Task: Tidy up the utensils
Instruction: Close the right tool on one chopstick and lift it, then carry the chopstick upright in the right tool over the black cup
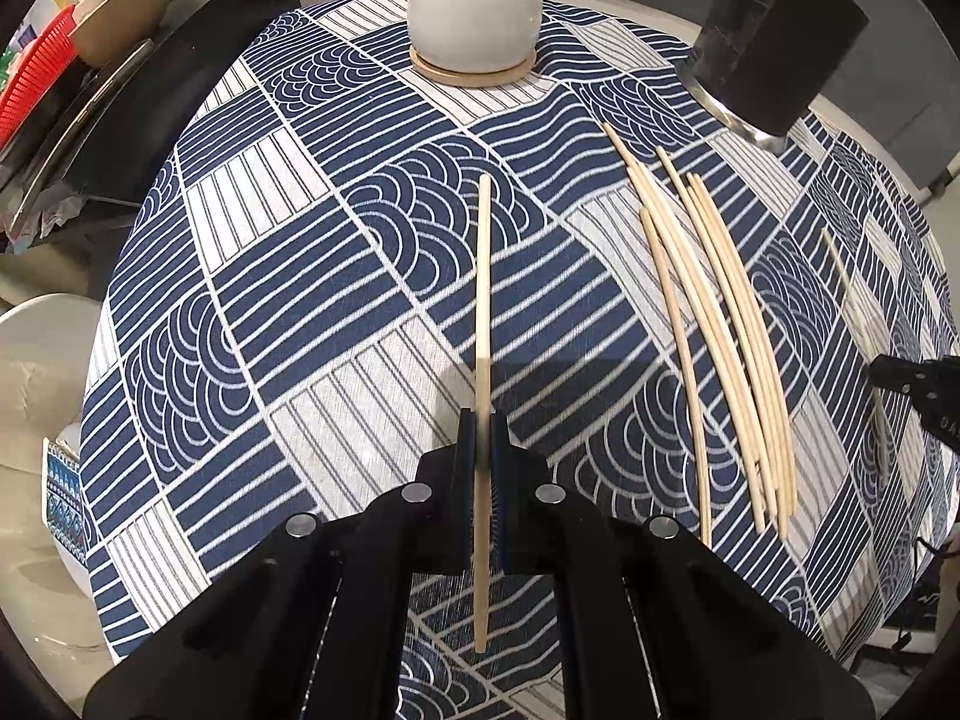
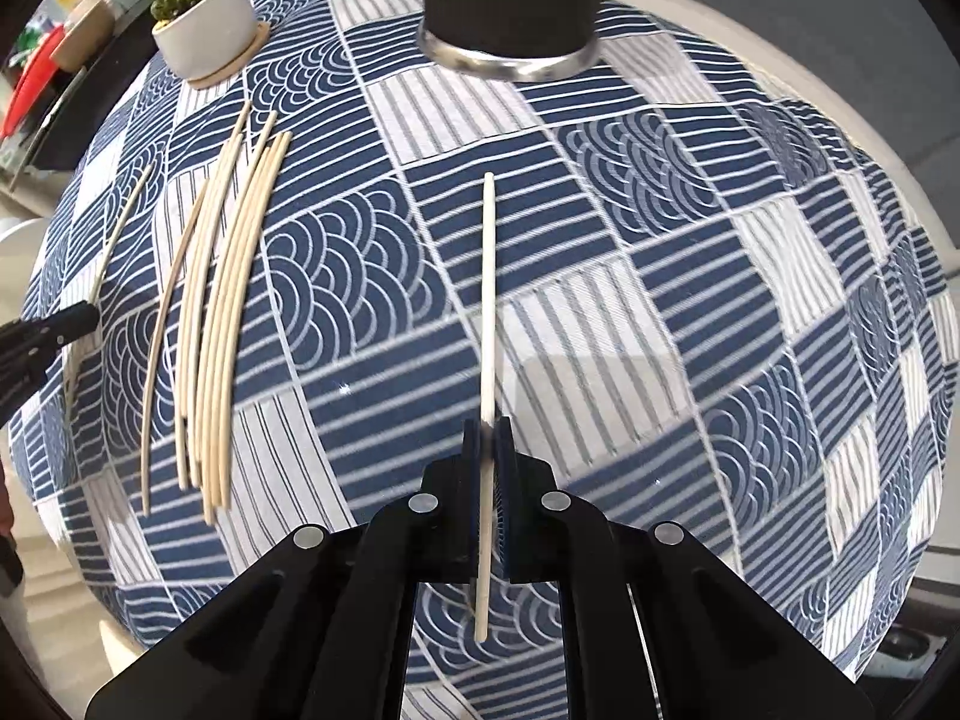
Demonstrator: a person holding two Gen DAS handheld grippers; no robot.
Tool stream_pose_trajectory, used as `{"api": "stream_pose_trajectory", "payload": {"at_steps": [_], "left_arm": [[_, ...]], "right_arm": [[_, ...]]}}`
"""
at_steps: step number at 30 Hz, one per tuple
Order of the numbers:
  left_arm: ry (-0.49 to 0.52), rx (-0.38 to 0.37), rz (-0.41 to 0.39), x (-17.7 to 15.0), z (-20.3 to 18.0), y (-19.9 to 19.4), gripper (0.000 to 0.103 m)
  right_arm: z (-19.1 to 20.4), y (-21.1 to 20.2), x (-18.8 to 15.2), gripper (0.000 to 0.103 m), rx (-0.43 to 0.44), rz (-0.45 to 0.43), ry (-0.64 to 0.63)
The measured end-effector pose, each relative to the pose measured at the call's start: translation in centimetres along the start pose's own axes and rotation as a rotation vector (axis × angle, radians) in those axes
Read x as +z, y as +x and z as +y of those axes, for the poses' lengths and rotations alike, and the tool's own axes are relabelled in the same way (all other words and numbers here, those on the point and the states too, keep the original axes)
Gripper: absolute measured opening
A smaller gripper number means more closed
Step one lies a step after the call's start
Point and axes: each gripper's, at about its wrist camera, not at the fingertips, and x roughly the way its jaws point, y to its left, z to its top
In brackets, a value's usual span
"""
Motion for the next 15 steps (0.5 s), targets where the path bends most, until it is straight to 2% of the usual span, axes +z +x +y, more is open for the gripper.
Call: {"api": "stream_pose_trajectory", "payload": {"at_steps": [5,7,9,13,15], "left_arm": [[-0.007,0.027,0.010,-0.8,-0.5,-0.6,0.005],[-0.013,0.020,0.006,-1.4,-1.0,-1.1,0.005],[-0.003,0.026,-0.004,-1.9,-1.6,-1.8,0.005],[0.008,0.035,-0.042,-2.6,-2.9,-3.9,0.005],[0.023,0.045,-0.072,-2.7,-3.8,-5.3,0.005]], "right_arm": [[-0.8,-2.4,-2.9,0.004,-0.035,-0.065,-0.018],[0.1,-3.9,-4.4,0.004,-0.048,-0.101,-0.023],[-1.5,-4.8,-5.7,0.004,-0.047,-0.128,-0.027],[-1.9,-7.8,-6.3,0.004,-0.049,-0.185,-0.044],[-1.7,-8.4,-5.4,0.004,-0.040,-0.206,-0.047]]}}
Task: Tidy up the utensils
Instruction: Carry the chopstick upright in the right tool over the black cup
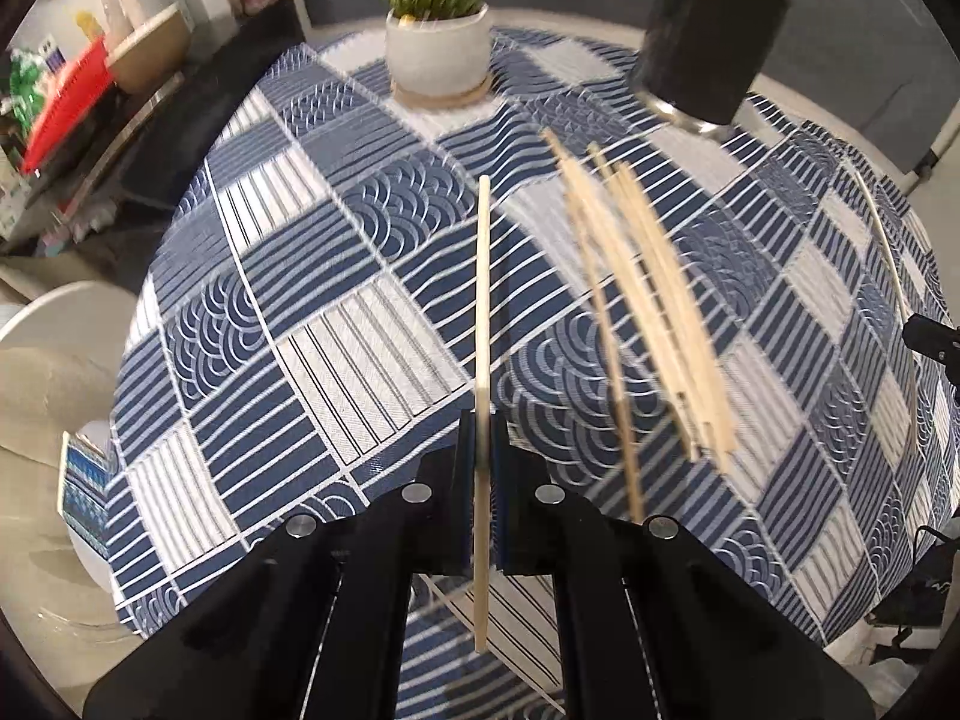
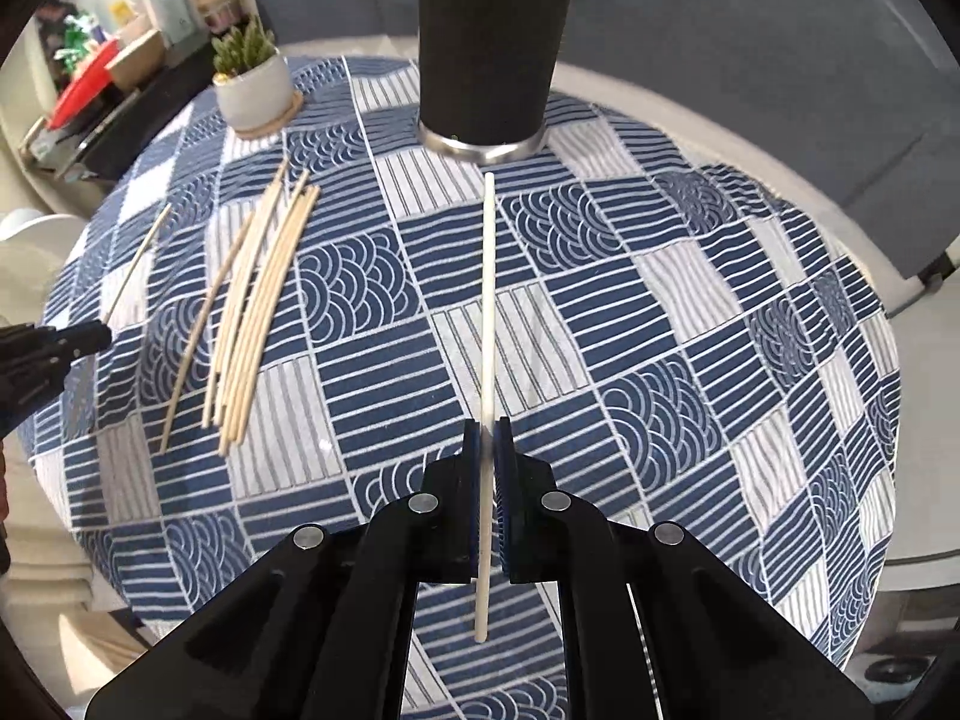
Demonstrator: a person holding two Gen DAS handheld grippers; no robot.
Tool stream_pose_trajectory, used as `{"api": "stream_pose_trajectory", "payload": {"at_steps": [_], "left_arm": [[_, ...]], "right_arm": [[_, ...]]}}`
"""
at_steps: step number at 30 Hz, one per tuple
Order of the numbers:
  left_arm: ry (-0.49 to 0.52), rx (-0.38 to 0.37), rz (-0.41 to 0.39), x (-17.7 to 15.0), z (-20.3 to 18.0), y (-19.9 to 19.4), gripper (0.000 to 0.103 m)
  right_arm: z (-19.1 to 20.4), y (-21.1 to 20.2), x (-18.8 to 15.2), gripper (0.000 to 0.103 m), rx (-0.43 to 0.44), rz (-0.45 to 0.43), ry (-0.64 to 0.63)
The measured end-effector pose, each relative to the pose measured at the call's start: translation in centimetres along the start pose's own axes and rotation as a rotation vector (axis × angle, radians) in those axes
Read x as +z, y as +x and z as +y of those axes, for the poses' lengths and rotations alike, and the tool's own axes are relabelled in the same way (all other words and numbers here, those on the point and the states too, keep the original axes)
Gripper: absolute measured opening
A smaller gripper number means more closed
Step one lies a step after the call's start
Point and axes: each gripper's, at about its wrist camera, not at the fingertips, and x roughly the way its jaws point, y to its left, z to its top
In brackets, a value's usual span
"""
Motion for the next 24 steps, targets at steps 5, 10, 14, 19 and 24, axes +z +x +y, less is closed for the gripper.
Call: {"api": "stream_pose_trajectory", "payload": {"at_steps": [5,10,14,19,24], "left_arm": [[0.028,0.010,-0.079,0.2,-2.0,-3.1,0.005],[0.053,0.006,-0.130,1.0,-3.2,-5.0,0.005],[0.069,-0.004,-0.181,2.4,-3.9,-6.5,0.005],[0.077,-0.017,-0.247,5.3,-4.9,-7.9,0.005],[0.060,-0.039,-0.311,8.8,-6.1,-9.5,0.005]], "right_arm": [[-0.2,-2.4,0.2,0.004,-0.002,-0.075,-0.003],[-0.8,-5.0,0.3,0.004,-0.026,-0.160,-0.003],[-1.3,-7.1,1.3,0.004,-0.041,-0.233,-0.002],[-2.3,-9.0,3.5,0.005,-0.041,-0.298,0.005],[-3.6,-10.2,6.1,0.005,-0.027,-0.345,-0.011]]}}
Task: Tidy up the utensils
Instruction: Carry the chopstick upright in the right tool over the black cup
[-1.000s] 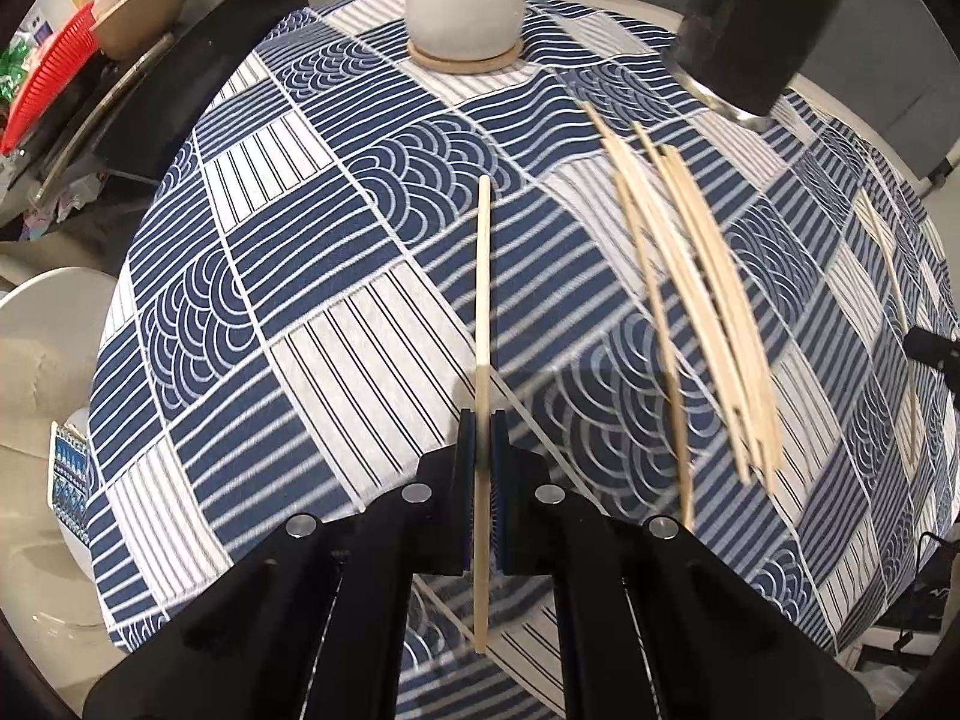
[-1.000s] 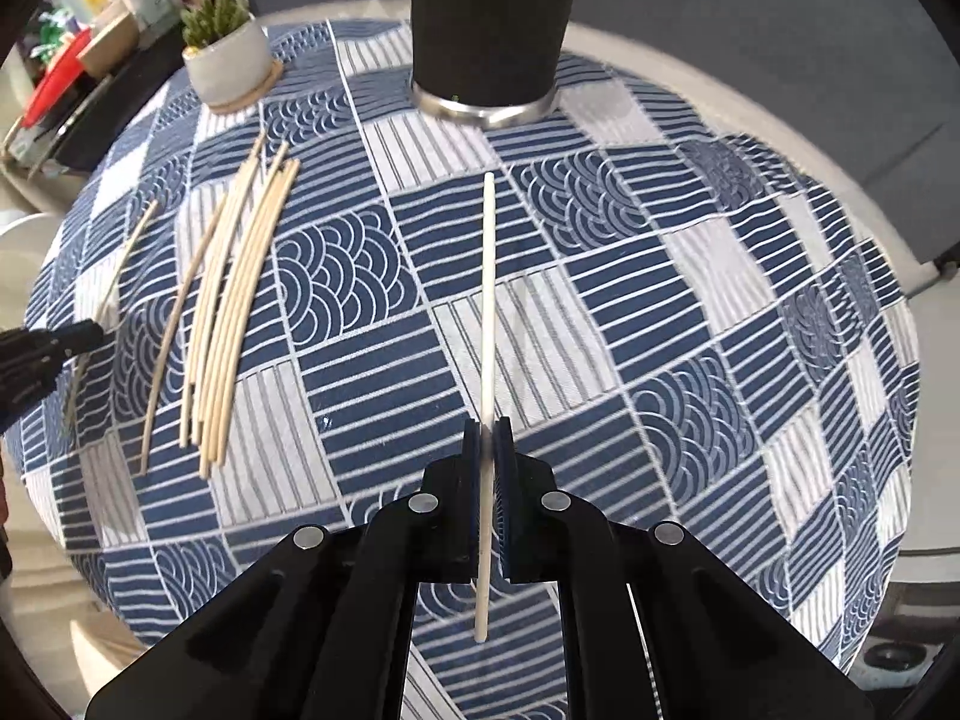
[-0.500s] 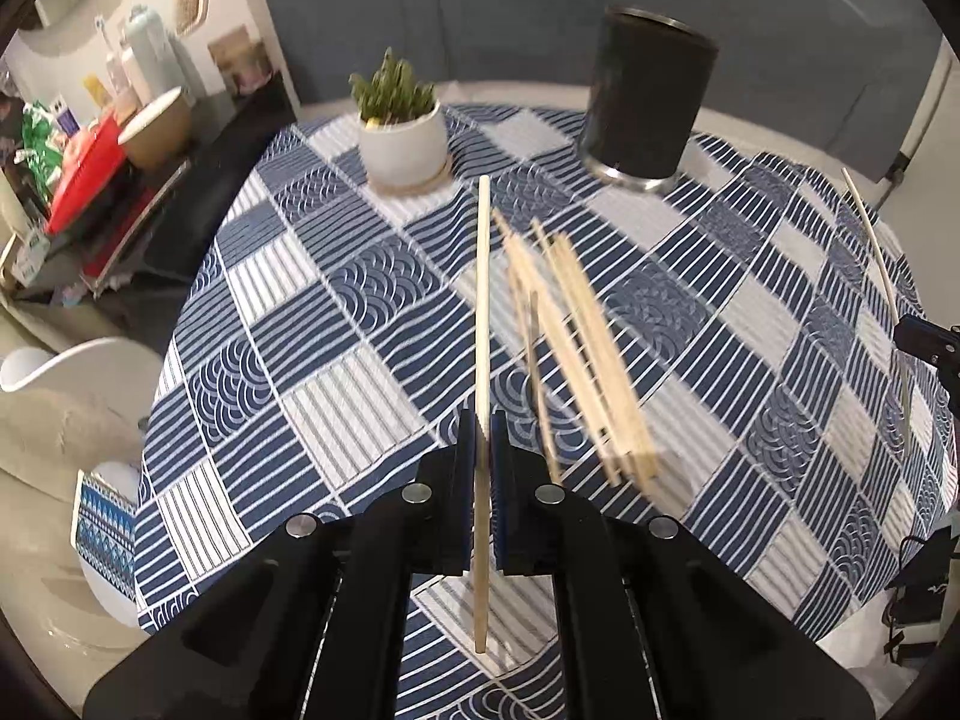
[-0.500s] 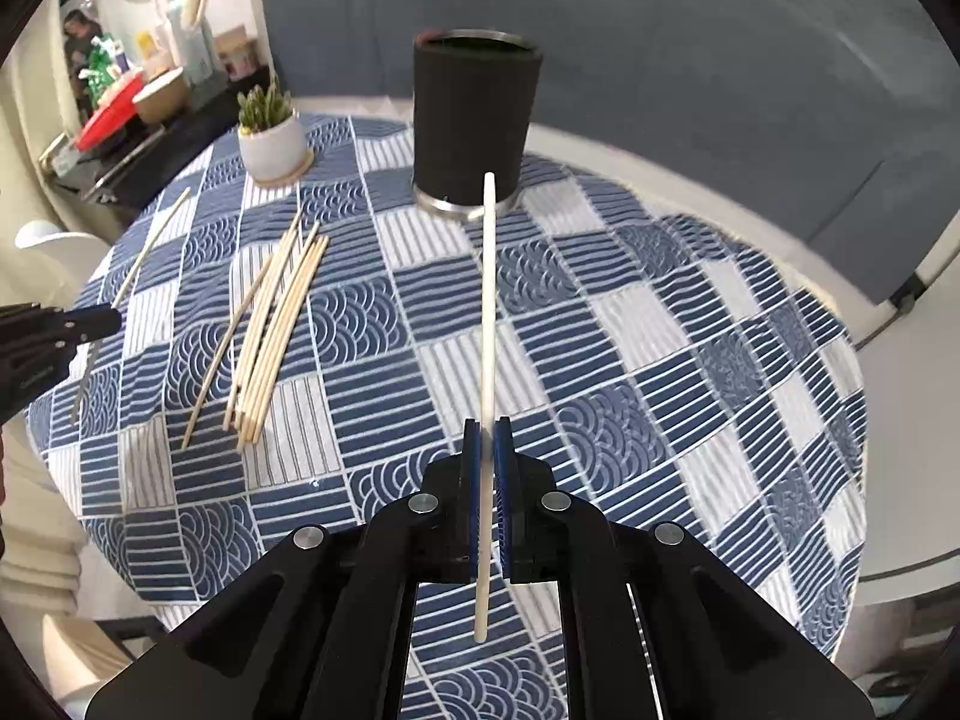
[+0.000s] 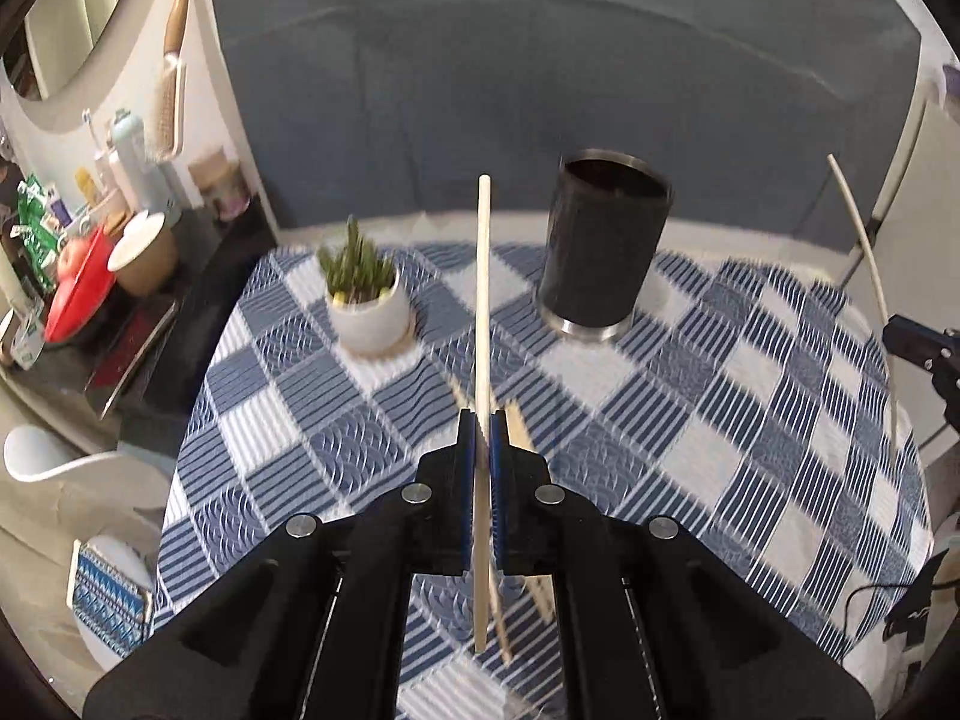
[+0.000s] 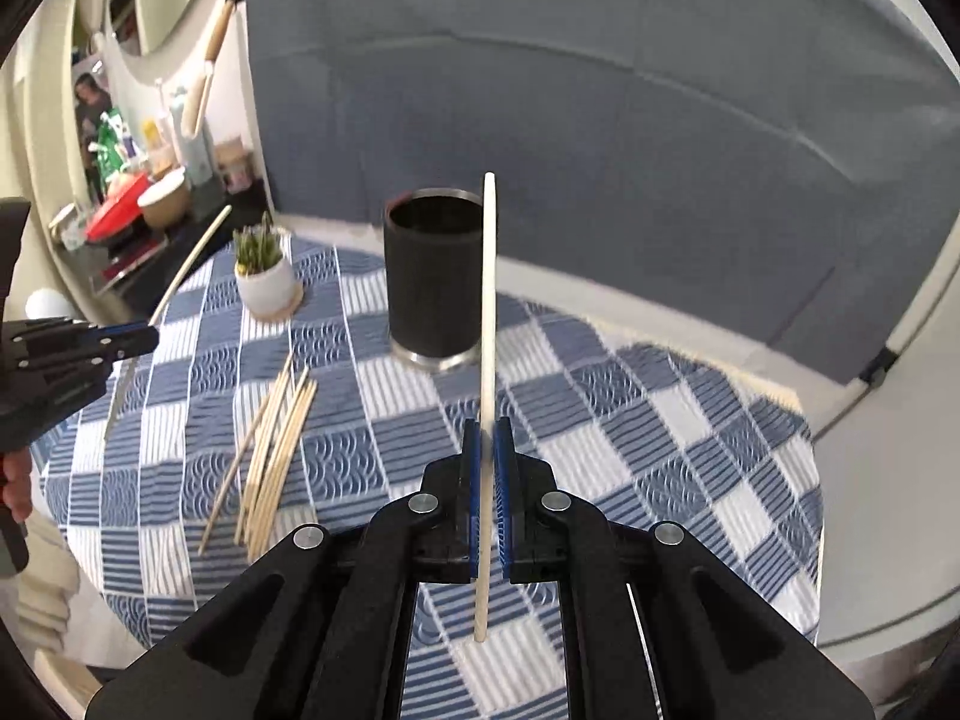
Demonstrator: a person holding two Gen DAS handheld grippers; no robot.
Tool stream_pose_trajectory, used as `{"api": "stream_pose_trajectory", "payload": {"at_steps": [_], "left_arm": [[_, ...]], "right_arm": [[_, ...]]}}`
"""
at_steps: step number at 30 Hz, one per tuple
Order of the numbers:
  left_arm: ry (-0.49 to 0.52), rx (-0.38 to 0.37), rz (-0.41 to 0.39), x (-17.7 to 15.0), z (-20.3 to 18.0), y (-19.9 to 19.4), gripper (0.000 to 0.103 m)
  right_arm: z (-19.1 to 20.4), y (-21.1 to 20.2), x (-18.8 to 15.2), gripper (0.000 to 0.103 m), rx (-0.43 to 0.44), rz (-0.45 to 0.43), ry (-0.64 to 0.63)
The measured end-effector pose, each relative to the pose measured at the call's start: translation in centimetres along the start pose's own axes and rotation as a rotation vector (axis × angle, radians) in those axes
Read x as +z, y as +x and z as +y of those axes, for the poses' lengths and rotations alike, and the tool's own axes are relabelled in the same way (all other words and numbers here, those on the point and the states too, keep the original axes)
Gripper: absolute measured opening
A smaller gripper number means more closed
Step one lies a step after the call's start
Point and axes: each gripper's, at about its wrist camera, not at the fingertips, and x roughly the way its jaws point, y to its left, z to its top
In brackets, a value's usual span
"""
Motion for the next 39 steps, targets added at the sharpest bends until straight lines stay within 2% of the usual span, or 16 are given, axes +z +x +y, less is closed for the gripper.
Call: {"api": "stream_pose_trajectory", "payload": {"at_steps": [7,14,22,30,35,39], "left_arm": [[-0.022,-0.039,-0.089,5.3,-1.9,-0.3,0.005],[-0.052,-0.126,-0.177,10.2,-4.1,0.5,0.005],[-0.078,-0.149,-0.195,14.1,-5.7,4.3,0.005],[-0.130,-0.198,-0.230,16.5,-5.6,8.4,0.005],[-0.164,-0.234,-0.251,17.0,-5.6,10.8,0.005],[-0.174,-0.233,-0.261,17.0,-5.8,12.3,0.005]], "right_arm": [[-2.2,1.0,4.2,0.005,0.097,-0.075,0.001],[-3.2,3.1,8.5,0.005,0.142,-0.154,-0.041],[-4.4,6.9,12.0,0.005,0.179,-0.195,-0.040],[-4.9,10.6,14.5,0.005,0.240,-0.232,-0.046],[-5.4,13.3,15.2,0.005,0.329,-0.266,-0.027],[-5.5,15.2,15.6,0.005,0.397,-0.273,-0.002]]}}
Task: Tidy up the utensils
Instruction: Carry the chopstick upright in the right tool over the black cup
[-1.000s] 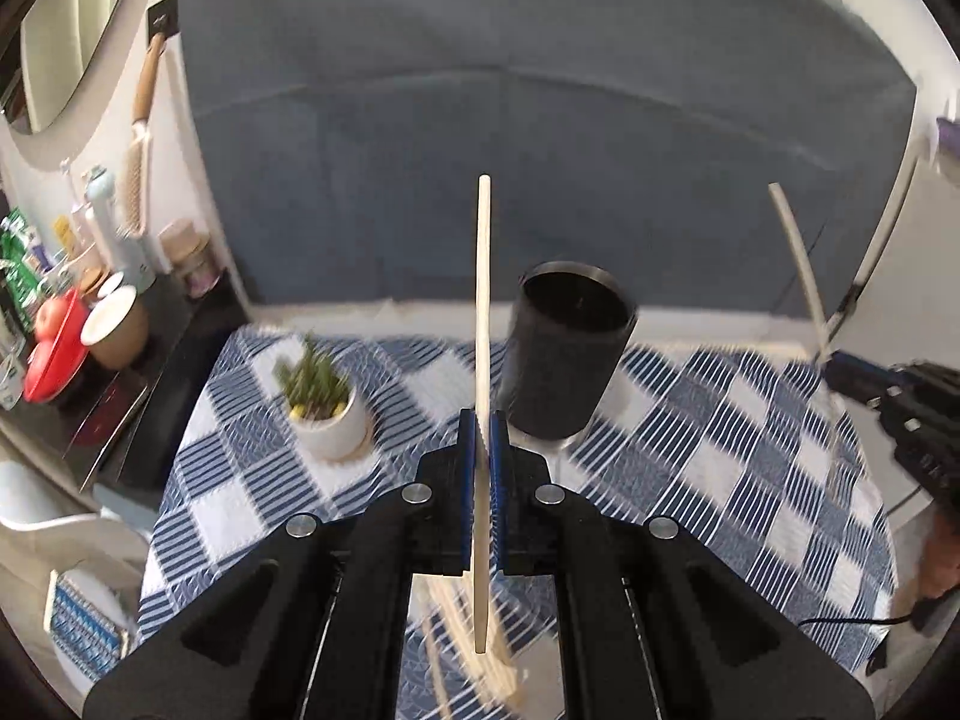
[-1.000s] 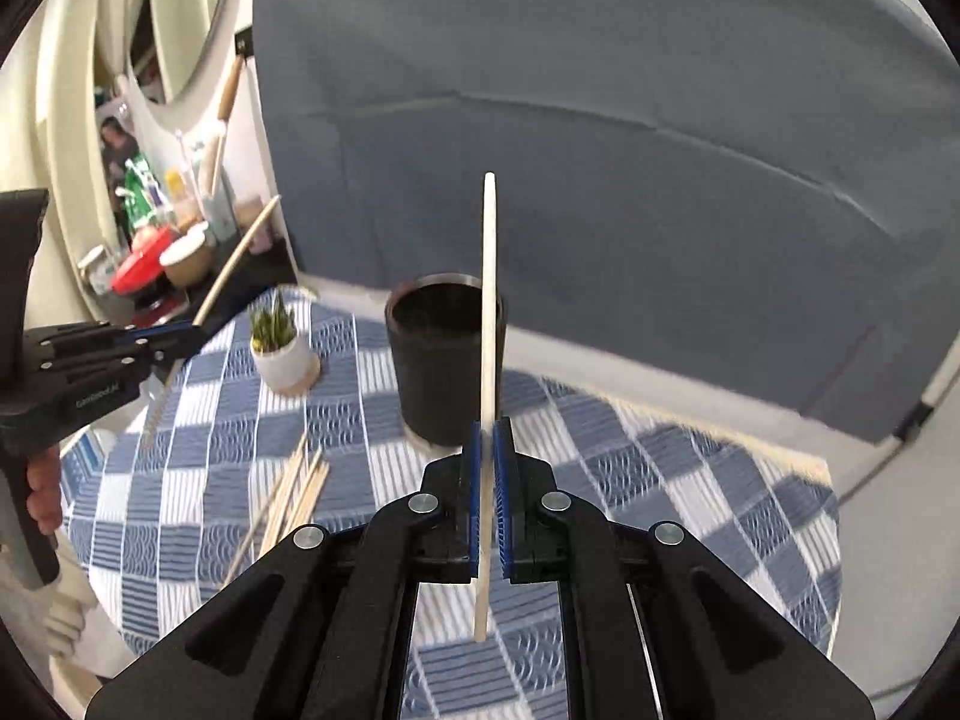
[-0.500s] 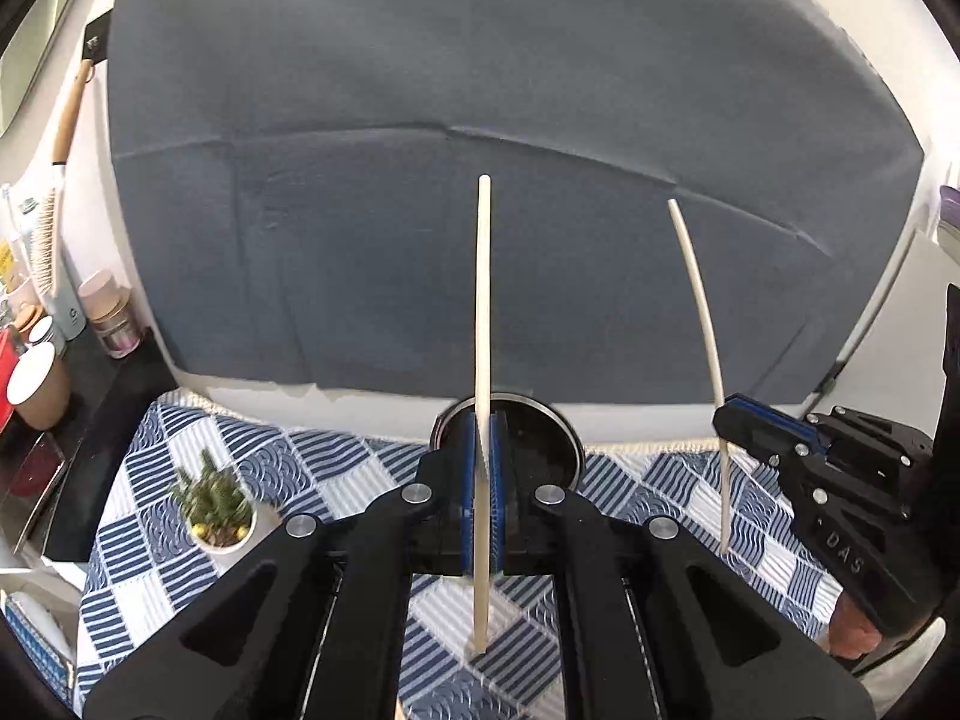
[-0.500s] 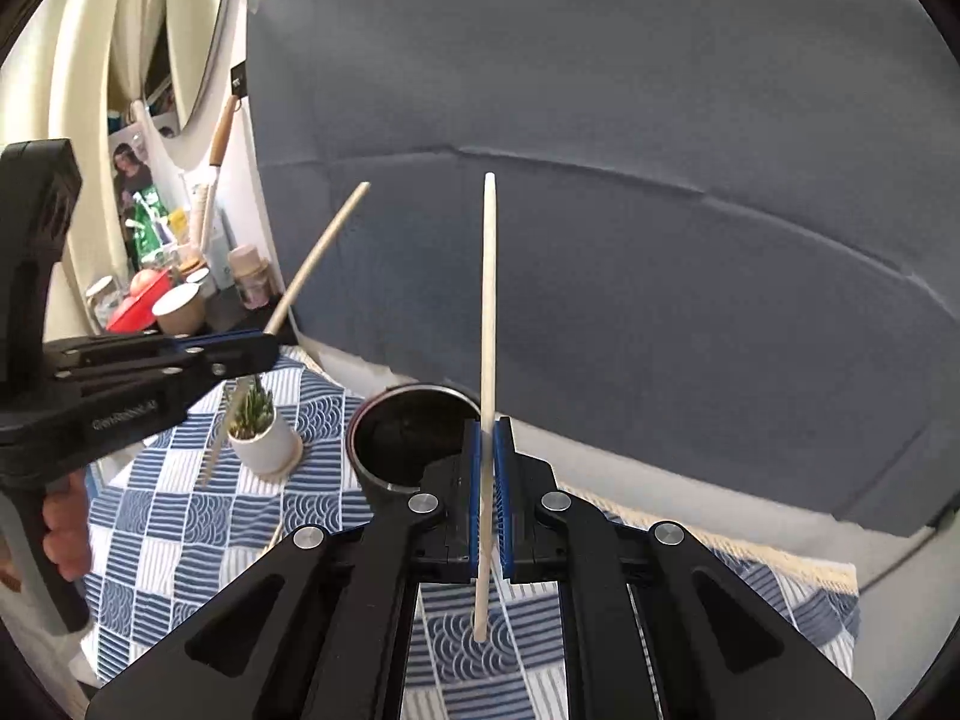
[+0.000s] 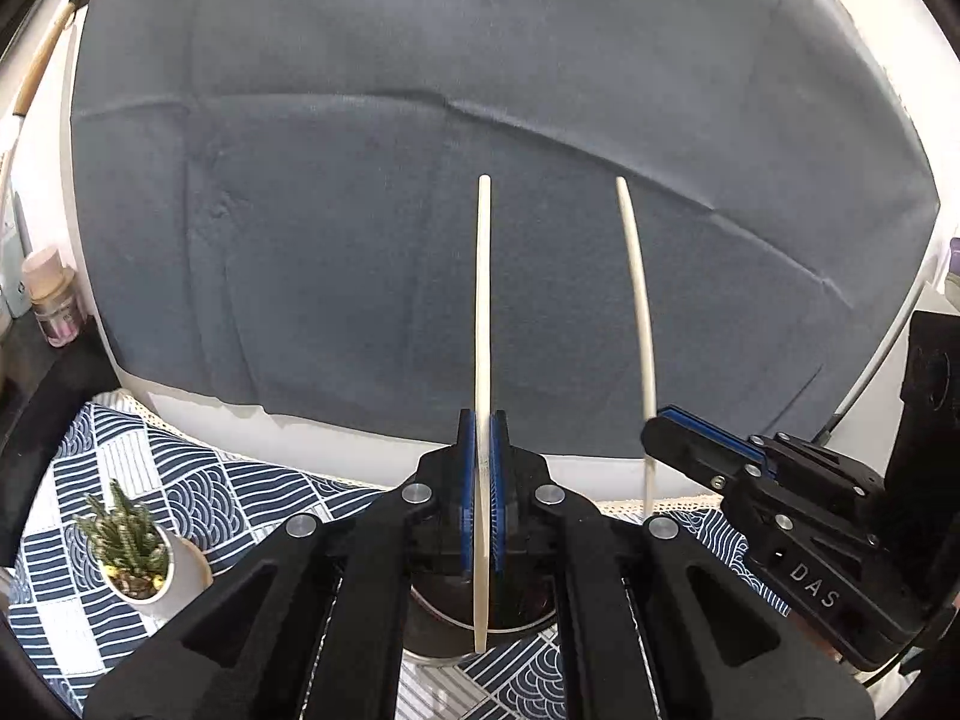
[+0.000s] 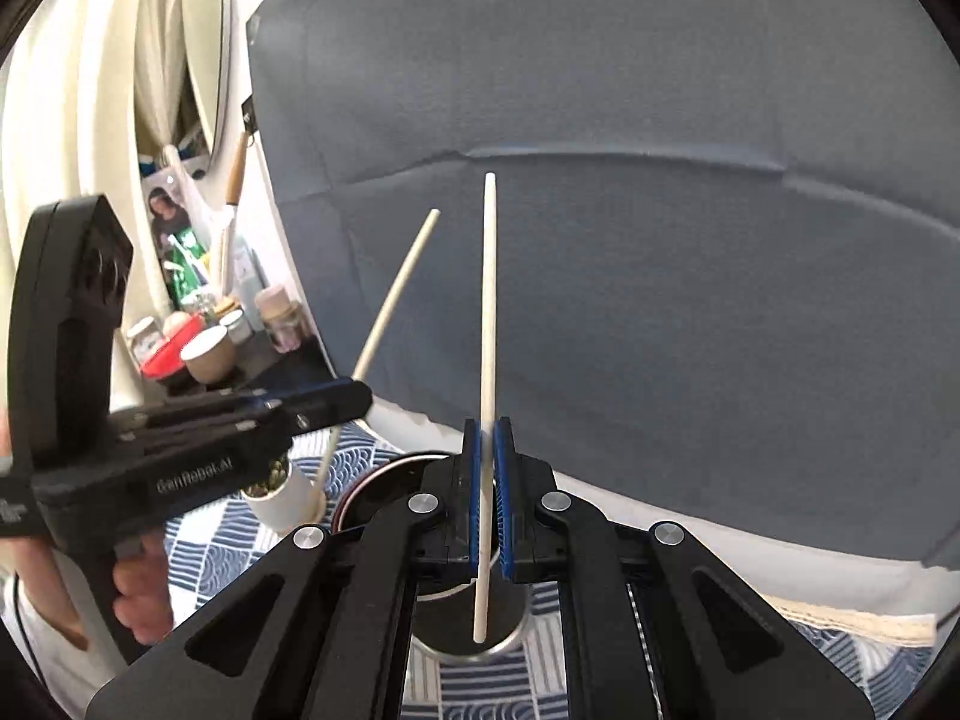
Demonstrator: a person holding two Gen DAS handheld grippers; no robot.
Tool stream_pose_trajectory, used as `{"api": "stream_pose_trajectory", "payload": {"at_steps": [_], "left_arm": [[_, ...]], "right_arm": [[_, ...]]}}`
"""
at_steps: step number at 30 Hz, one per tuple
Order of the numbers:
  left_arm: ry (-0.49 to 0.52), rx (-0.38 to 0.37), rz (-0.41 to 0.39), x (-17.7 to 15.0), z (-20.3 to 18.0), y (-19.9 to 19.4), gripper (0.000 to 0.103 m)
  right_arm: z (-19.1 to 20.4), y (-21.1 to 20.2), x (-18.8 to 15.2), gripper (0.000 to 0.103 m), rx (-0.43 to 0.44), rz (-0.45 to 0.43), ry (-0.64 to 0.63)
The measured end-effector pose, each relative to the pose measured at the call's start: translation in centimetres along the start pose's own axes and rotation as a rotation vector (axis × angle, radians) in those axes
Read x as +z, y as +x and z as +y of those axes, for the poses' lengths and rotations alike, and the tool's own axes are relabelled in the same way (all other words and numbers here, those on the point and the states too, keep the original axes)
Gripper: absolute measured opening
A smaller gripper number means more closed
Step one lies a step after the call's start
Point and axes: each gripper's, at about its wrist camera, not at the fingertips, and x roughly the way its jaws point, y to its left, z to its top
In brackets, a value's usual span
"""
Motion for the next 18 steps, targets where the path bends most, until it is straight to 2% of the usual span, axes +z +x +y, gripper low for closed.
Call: {"api": "stream_pose_trajectory", "payload": {"at_steps": [10,14,18], "left_arm": [[-0.025,0.007,-0.027,-0.6,0.3,1.2,0.005],[-0.022,0.010,-0.014,-1.0,0.3,1.8,0.005],[-0.017,-0.001,-0.012,-1.5,0.5,2.1,0.005]], "right_arm": [[-0.3,1.1,0.2,0.005,0.130,-0.073,0.049],[0.1,1.6,-0.3,0.005,0.134,-0.076,0.032],[0.0,2.1,-0.9,0.005,0.123,-0.039,0.026]]}}
